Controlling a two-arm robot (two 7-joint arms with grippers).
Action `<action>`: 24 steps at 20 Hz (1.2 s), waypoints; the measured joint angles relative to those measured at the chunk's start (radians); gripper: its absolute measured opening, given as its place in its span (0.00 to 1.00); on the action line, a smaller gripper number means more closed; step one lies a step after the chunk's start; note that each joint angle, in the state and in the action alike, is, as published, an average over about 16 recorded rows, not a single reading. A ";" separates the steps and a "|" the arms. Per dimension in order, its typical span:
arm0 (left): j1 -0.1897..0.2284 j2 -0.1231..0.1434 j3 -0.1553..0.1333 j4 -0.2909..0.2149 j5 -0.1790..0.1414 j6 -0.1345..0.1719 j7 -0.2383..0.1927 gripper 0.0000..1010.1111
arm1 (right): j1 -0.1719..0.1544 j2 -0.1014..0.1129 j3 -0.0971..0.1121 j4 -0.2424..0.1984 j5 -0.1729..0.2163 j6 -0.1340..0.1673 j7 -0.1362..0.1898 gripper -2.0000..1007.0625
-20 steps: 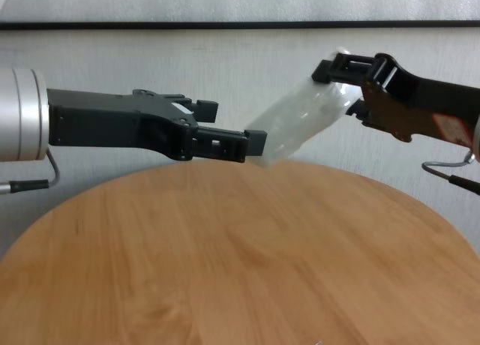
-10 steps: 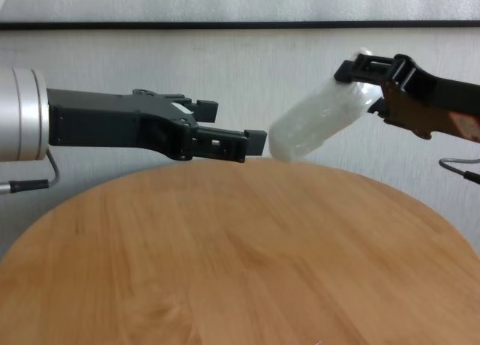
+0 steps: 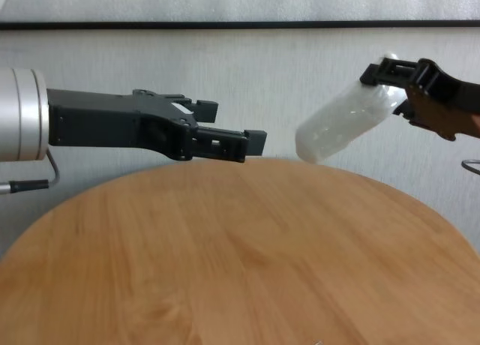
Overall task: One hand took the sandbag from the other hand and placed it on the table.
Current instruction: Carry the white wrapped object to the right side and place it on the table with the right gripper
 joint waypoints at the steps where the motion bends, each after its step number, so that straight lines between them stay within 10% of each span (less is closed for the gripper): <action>1: 0.000 0.000 0.000 0.000 0.000 0.000 0.000 0.99 | -0.002 0.000 0.003 0.001 -0.002 -0.001 -0.001 0.54; 24: -0.005 -0.039 -0.002 0.012 0.003 0.009 0.094 0.99 | -0.036 -0.006 0.062 0.022 -0.039 -0.005 -0.009 0.54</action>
